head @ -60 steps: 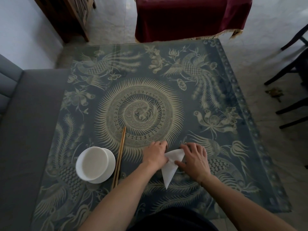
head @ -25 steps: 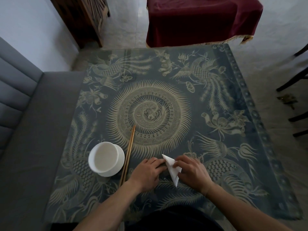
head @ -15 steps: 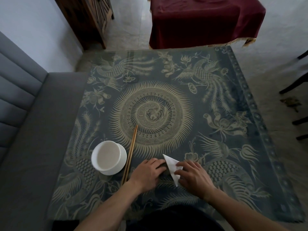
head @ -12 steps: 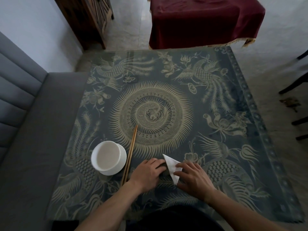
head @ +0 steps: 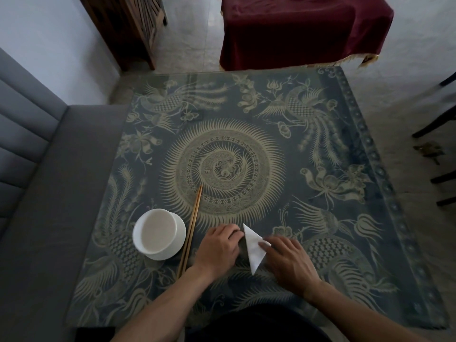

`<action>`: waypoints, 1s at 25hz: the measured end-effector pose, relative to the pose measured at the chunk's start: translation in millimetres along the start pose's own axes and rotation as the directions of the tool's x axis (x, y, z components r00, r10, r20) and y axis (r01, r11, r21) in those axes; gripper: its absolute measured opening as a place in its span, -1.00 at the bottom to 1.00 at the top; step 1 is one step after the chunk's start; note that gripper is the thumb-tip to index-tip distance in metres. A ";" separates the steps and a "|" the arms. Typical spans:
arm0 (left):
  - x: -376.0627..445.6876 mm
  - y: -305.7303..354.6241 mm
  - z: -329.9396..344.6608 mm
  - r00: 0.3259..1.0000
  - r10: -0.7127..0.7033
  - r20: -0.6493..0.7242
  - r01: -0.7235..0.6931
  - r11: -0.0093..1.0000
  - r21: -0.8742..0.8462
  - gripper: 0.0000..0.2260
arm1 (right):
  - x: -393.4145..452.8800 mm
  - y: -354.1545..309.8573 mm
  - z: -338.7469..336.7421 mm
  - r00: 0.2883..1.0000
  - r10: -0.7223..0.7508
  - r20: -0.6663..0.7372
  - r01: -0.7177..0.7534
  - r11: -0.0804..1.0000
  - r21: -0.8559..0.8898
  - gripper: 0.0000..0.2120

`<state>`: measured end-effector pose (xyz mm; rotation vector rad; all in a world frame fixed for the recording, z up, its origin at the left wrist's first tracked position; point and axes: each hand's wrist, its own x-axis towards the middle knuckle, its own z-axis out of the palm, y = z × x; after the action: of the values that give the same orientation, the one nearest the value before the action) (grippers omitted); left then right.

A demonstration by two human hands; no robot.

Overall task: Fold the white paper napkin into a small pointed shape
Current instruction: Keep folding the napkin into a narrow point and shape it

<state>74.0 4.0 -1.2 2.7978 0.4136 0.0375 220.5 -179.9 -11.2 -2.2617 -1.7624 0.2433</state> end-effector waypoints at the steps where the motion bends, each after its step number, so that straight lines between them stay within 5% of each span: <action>1: -0.6 2.4 2.5 0.999 0.043 0.001 -0.043 0.999 0.006 -0.72 | 1.8 1.3 -2.0 0.997 0.083 0.006 -0.083 0.997 -0.001 -0.56; 4: -1.9 11.5 12.7 0.983 0.033 0.180 -0.043 0.998 0.052 -0.46 | 3.9 6.5 2.2 0.964 0.240 0.117 -0.233 0.970 -0.069 -0.32; 9: -3.7 16.2 23.1 0.942 -0.024 0.335 -0.039 0.983 0.180 -0.35 | 4.5 5.9 12.3 0.954 0.160 0.254 -0.129 0.983 -0.134 -0.29; 13: -7.3 16.2 28.9 0.931 -0.051 0.362 -0.014 0.984 0.176 -0.38 | -3.7 3.3 20.7 0.959 0.038 0.282 -0.006 0.993 -0.114 -0.29; 25: -8.3 3.9 26.1 0.932 -0.175 0.318 0.114 0.973 0.202 -0.43 | -6.5 6.6 17.7 0.955 0.052 0.291 -0.015 0.992 -0.128 -0.33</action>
<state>68.9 -9.8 -24.6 2.8608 0.5601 -0.5269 219.9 -185.9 -30.3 -2.4504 -1.9311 0.5151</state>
